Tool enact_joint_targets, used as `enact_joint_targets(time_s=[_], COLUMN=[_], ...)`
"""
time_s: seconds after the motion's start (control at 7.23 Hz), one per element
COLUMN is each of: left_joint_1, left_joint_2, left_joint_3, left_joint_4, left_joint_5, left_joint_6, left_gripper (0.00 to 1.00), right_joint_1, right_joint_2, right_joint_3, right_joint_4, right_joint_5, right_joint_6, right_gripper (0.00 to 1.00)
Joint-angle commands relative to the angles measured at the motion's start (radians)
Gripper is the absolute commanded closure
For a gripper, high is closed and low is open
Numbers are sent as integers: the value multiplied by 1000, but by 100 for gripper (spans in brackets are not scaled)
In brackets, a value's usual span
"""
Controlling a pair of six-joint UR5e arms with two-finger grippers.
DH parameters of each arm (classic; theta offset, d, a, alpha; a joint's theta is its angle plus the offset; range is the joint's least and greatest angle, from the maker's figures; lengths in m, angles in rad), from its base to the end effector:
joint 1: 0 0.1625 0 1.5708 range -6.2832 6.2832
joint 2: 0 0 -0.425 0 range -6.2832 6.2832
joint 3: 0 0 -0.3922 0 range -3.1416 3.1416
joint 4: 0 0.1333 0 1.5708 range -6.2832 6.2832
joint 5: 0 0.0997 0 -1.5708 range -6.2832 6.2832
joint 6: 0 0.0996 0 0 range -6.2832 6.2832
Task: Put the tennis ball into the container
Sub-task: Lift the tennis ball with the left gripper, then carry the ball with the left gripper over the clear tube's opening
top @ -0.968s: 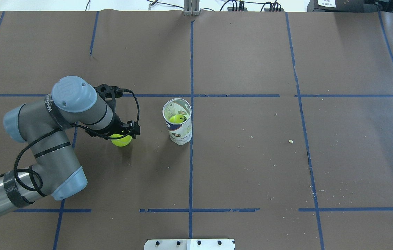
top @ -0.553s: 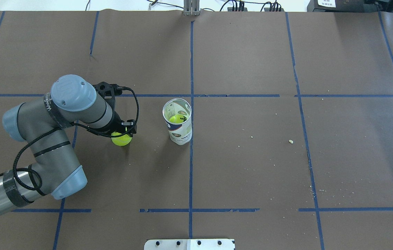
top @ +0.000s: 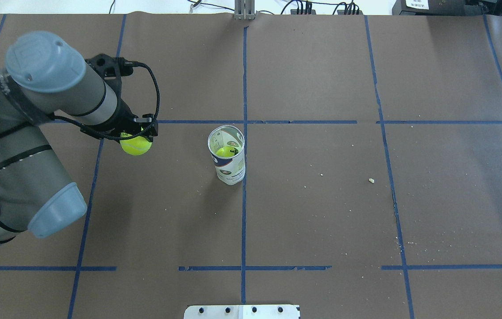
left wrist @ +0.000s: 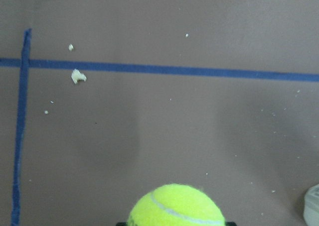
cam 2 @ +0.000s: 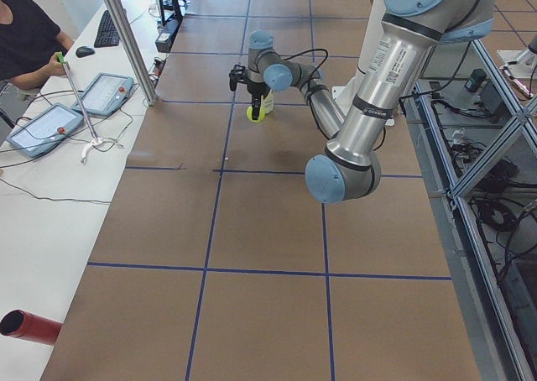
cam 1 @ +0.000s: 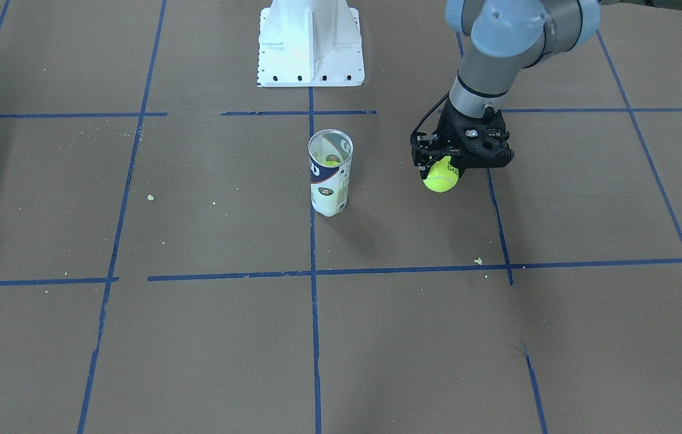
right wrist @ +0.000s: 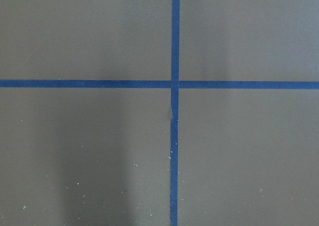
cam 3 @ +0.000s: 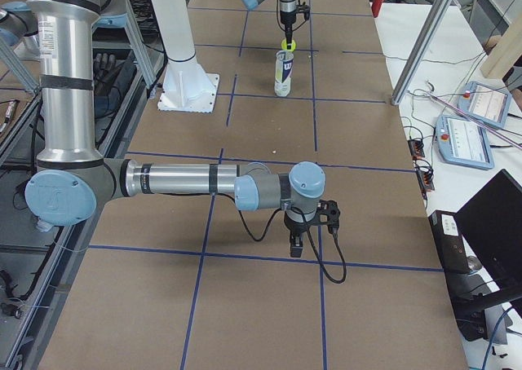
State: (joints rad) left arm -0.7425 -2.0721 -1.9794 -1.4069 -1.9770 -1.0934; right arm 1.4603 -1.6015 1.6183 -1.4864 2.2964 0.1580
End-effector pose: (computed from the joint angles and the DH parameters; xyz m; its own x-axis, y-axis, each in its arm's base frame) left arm 0.3640 -0.4616 0.2251 0.6752 -0.0467 -0.7362 0.1276 0.9904 0.0541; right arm 0.0132 -0.4903 0.6448 0.7442 0.0083 0.6679 -0.0075 1.0000 -0.0041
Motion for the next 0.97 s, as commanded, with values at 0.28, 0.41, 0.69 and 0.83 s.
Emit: enact_joint_targets(time_s=[0.28,0.41,0.69,0.83], left_joint_1=[-60,-45,58,58], left_joint_2=[-219,-308,-387,-399], left_joint_3=[-101,-22,65,115], left_joint_4=[336,330,307,262], left_joint_5=[-126,-135,-128,-129], left_joint_6=[-34,-134,-223,-224], left_gripper=[100,100,100,100], right_joint_1=[0,0,0,0], right_joint_2=[0,0,0,0], right_joint_3=[0,0,0,0], right_joint_4=[0,0,0,0], right_joint_5=[0,0,0,0], right_joint_6=[0,0,0,0], right_gripper=[0,0,0,0])
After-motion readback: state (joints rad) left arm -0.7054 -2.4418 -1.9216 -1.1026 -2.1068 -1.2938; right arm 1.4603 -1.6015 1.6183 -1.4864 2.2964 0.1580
